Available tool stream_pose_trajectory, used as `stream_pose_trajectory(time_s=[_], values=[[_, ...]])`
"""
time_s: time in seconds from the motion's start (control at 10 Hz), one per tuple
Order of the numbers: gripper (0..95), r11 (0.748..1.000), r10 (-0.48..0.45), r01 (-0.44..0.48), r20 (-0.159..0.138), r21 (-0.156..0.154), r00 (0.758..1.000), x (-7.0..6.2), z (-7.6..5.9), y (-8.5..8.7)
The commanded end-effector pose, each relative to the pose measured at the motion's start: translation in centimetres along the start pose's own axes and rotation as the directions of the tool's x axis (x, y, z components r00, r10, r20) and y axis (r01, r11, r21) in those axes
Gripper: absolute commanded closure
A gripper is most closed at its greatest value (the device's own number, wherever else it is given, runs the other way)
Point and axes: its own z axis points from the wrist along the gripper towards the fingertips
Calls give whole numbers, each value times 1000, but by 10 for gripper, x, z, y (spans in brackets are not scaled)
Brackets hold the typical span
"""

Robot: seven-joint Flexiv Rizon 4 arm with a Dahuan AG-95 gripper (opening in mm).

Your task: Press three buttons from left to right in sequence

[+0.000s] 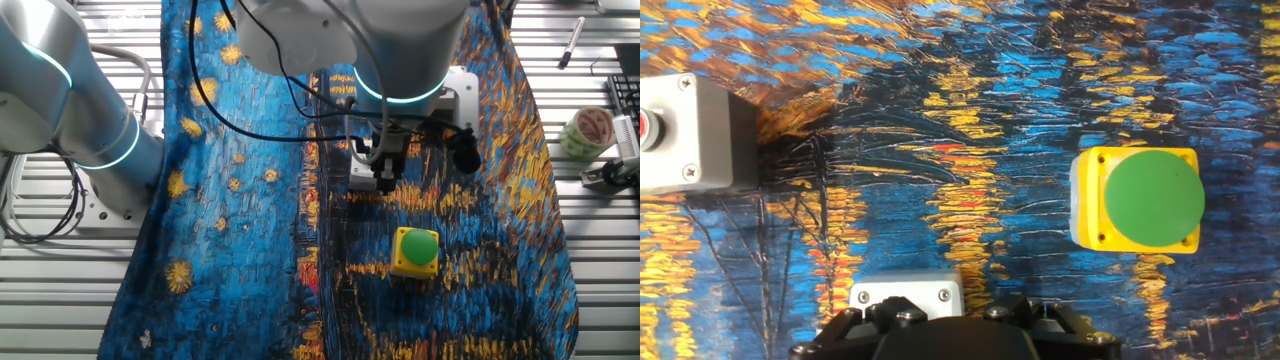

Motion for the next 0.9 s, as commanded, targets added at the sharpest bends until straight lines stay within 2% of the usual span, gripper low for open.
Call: stream_pose_trajectory(time_s=[0.1,0.2,0.3,0.4,0.7,0.9], values=[[380,999,-32,32,4,18,999,-1,1,0],[380,999,-41,41,7,31,999,-1,1,0],[380,998,-47,47,7,30,999,-1,1,0],[570,997,-68,68,4,29,998,-1,1,0],[570,991,-134,134,7,12,991,-1,1,0],[570,984,-178,178,-3,8,984,-1,1,0]])
